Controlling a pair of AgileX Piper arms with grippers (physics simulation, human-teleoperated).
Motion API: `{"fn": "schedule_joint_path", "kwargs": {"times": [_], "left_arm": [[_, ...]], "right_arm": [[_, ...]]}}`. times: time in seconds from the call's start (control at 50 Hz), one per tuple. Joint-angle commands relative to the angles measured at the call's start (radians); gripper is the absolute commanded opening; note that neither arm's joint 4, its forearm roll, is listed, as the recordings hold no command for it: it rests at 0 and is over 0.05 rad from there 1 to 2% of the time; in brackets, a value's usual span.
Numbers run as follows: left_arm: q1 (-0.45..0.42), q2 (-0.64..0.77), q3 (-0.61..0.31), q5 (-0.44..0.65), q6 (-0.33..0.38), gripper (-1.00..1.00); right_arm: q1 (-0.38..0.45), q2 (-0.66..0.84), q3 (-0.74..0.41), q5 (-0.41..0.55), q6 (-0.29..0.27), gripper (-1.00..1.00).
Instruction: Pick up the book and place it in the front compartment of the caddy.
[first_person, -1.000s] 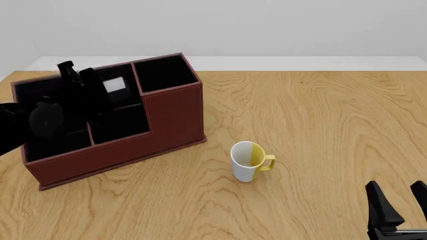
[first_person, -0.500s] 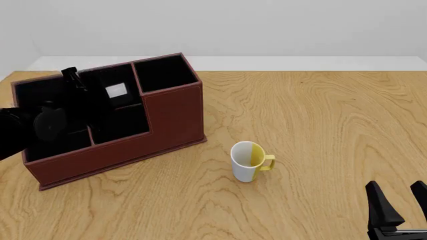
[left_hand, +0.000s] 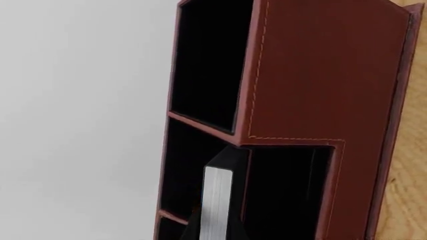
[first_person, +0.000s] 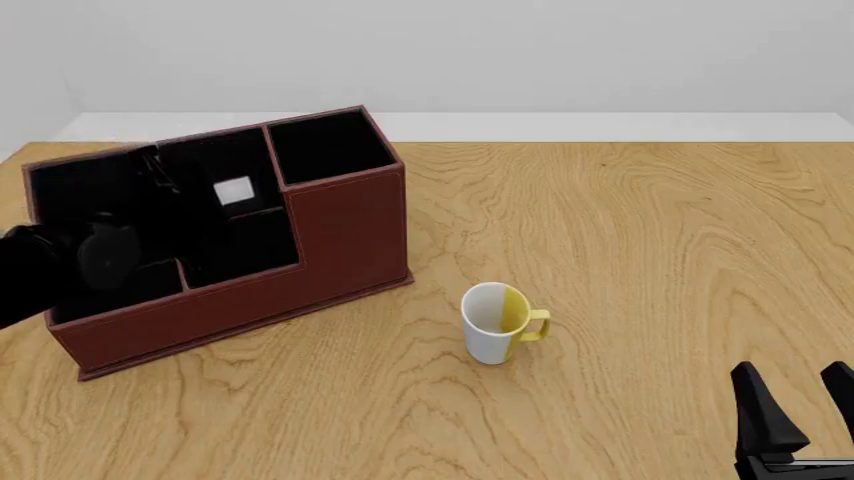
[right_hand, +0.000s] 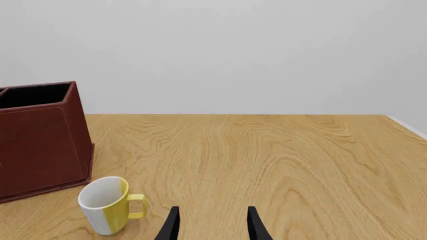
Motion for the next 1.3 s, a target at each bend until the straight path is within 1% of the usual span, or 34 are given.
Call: {"fn": "schedule_joint_path", "kwargs": {"times": [0.02, 0.22, 0.66, 0.9, 1.3], "left_arm": [[0.010, 0.008, 0.002, -0.024, 0.028, -1.00], [0.009, 0.020, 0.011, -0.041, 0.028, -1.00], [0.024, 0.044, -0.024, -0.034, 0.025, -1.00], [0.041, 0.070, -0.027, -0.056, 0.029, -1.00], [0.030, 0.109, -0.038, -0.080, 0.026, -1.00]], "right_arm": [[0.000, 0.000, 0.000, 0.000, 0.000, 1.00], [0.000, 0.000, 0.000, 0.000, 0.000, 1.00], [0.000, 0.000, 0.000, 0.000, 0.000, 1.00], [0.000, 0.000, 0.000, 0.000, 0.000, 1.00], [0.000, 0.000, 0.000, 0.000, 0.000, 1.00]]}}
